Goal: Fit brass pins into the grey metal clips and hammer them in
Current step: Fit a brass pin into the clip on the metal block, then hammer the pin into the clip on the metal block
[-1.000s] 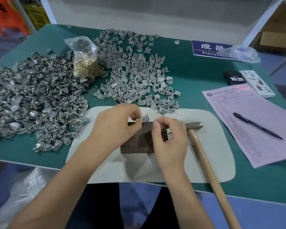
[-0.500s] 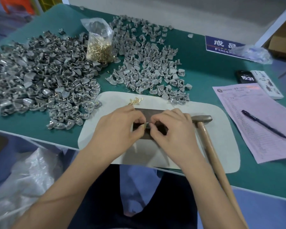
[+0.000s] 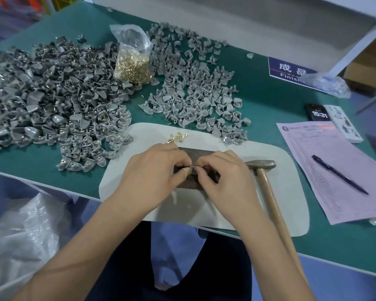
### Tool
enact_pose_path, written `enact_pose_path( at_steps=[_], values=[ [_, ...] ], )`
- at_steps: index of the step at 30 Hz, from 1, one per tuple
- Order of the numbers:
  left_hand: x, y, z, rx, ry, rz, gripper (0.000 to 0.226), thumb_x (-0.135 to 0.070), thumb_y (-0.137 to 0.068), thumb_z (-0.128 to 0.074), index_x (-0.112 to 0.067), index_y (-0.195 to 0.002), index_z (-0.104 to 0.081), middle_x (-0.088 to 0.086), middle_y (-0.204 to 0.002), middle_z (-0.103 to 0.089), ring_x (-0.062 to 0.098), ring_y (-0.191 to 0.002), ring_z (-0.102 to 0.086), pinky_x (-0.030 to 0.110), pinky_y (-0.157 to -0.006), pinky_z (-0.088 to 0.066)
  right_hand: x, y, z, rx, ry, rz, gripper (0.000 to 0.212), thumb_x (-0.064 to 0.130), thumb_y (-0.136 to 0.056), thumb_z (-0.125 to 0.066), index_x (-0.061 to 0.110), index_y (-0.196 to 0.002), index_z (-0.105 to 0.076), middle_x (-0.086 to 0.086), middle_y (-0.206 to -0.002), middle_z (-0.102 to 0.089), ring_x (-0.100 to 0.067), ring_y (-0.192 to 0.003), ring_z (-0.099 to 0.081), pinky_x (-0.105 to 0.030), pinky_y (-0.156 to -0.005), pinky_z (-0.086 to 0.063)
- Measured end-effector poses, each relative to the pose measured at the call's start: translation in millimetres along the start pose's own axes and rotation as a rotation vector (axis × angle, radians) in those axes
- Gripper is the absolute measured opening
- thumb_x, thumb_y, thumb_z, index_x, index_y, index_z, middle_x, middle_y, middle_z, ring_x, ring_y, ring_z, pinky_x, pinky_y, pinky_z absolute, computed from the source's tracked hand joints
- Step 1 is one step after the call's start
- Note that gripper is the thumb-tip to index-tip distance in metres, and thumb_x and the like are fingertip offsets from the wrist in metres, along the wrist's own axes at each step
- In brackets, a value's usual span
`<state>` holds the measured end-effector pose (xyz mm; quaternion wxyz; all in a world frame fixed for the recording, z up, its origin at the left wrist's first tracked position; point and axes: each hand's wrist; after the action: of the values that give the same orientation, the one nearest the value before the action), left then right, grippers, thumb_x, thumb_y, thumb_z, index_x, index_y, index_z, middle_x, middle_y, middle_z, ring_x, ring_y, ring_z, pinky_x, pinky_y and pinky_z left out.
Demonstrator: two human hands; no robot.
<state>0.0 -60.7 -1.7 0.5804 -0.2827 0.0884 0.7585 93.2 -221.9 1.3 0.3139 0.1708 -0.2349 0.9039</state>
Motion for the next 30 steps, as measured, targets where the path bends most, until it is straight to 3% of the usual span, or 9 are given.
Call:
enact_pose_path(
  at_steps=[5, 9, 12, 15, 19, 22, 25, 27, 30],
  values=[
    [-3.3, -1.0, -1.0, 0.011, -0.005, 0.001, 0.006, -0.035, -0.087, -0.065, -0.033, -0.092, -0.062, -0.015, -0.094, -0.058, 0.008, -0.097, -0.056, 0.033, -0.070, -0.048, 17.6, -4.9, 3.2, 0.024, 0.329, 0.111, 0.010, 0.025, -0.085, -0.061, 0.020, -0.082, -0.070, 0.003, -0.079, -0.064, -0.026, -0.083, -0.057, -0.036, -0.071, -0.043],
    [-0.7, 2.1, -1.0, -0.001, 0.011, 0.001, 0.010, -0.038, -0.088, -0.066, -0.036, -0.098, -0.062, -0.018, -0.096, -0.058, 0.004, -0.097, -0.056, 0.033, -0.071, -0.049, 13.1, -5.9, 5.4, 0.041, 0.131, -0.004, 0.011, 0.019, -0.084, -0.071, 0.023, -0.075, -0.065, 0.009, -0.071, -0.056, -0.023, -0.081, -0.055, -0.033, -0.062, -0.042],
    [-1.3, 3.5, -2.2, -0.016, 0.022, 0.010, 0.010, -0.038, -0.088, -0.065, -0.039, -0.098, -0.061, -0.019, -0.095, -0.057, 0.002, -0.097, -0.054, 0.032, -0.070, -0.048, 7.5, -5.8, 3.3, 0.061, 0.018, -0.077, 0.021, 0.020, -0.086, -0.071, 0.022, -0.069, -0.059, 0.010, -0.065, -0.048, -0.022, -0.079, -0.050, -0.038, -0.062, -0.046],
    [-1.5, 1.2, -1.8, -0.023, 0.013, 0.033, 0.008, -0.042, -0.089, -0.066, -0.041, -0.097, -0.066, -0.019, -0.095, -0.058, 0.004, -0.099, -0.052, 0.032, -0.070, -0.047, 4.7, -4.8, 1.3, 0.046, -0.027, -0.082, 0.018, 0.020, -0.086, -0.072, 0.024, -0.071, -0.064, 0.012, -0.063, -0.046, -0.021, -0.077, -0.050, -0.039, -0.064, -0.048],
    [-2.4, 0.9, -1.3, -0.021, 0.004, 0.057, 0.007, -0.044, -0.089, -0.066, -0.042, -0.096, -0.067, -0.019, -0.094, -0.059, 0.004, -0.099, -0.052, 0.034, -0.074, -0.049, 1.2, -4.1, -0.3, 0.044, -0.040, -0.083, 0.016, 0.018, -0.086, -0.073, 0.026, -0.073, -0.068, 0.013, -0.062, -0.047, -0.018, -0.075, -0.049, -0.034, -0.064, -0.043],
    [-4.0, 0.7, -1.0, -0.026, -0.019, 0.061, 0.006, -0.044, -0.089, -0.067, -0.041, -0.094, -0.067, -0.019, -0.093, -0.059, 0.004, -0.099, -0.052, 0.034, -0.074, -0.049, -0.2, -2.2, 3.1, 0.060, -0.249, -0.103, 0.010, 0.013, -0.086, -0.078, 0.022, -0.083, -0.075, 0.013, -0.069, -0.057, -0.008, -0.072, -0.052, -0.022, -0.067, -0.040],
    [-3.6, 0.5, -1.3, -0.030, -0.015, 0.066, 0.005, -0.045, -0.088, -0.069, -0.042, -0.091, -0.068, -0.019, -0.090, -0.059, 0.004, -0.097, -0.051, 0.034, -0.072, -0.049, -18.2, 13.0, 18.2, -0.168, -0.355, -0.221, 0.008, 0.021, -0.090, -0.078, 0.022, -0.097, -0.076, 0.010, -0.085, -0.067, -0.009, -0.080, -0.059, -0.022, -0.074, -0.046],
    [-3.6, 0.7, -1.4, -0.026, -0.007, 0.068, 0.004, -0.046, -0.088, -0.069, -0.043, -0.090, -0.068, -0.020, -0.089, -0.059, 0.004, -0.095, -0.051, 0.033, -0.071, -0.049, -39.8, 32.5, 31.6, -0.303, -0.096, -0.390, 0.010, 0.034, -0.092, -0.072, 0.026, -0.096, -0.068, 0.008, -0.090, -0.063, -0.014, -0.087, -0.057, -0.035, -0.076, -0.048],
    [-3.4, -0.4, -0.1, -0.034, -0.013, 0.064, 0.005, -0.049, -0.089, -0.069, -0.044, -0.089, -0.069, -0.020, -0.087, -0.059, 0.002, -0.094, -0.050, 0.033, -0.071, -0.049, -62.4, 61.9, 42.0, -0.038, 0.257, -0.770, 0.040, 0.052, -0.090, -0.069, 0.022, -0.113, -0.056, -0.003, -0.107, -0.058, -0.030, -0.105, -0.052, -0.045, -0.083, -0.047]
  ],
)
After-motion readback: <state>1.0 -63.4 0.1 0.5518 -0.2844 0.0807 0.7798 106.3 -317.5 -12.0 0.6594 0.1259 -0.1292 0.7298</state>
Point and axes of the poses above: each hand's wrist, its own y-axis away from the middle knuckle, its own z-axis out of the back of the hand, x = y × z
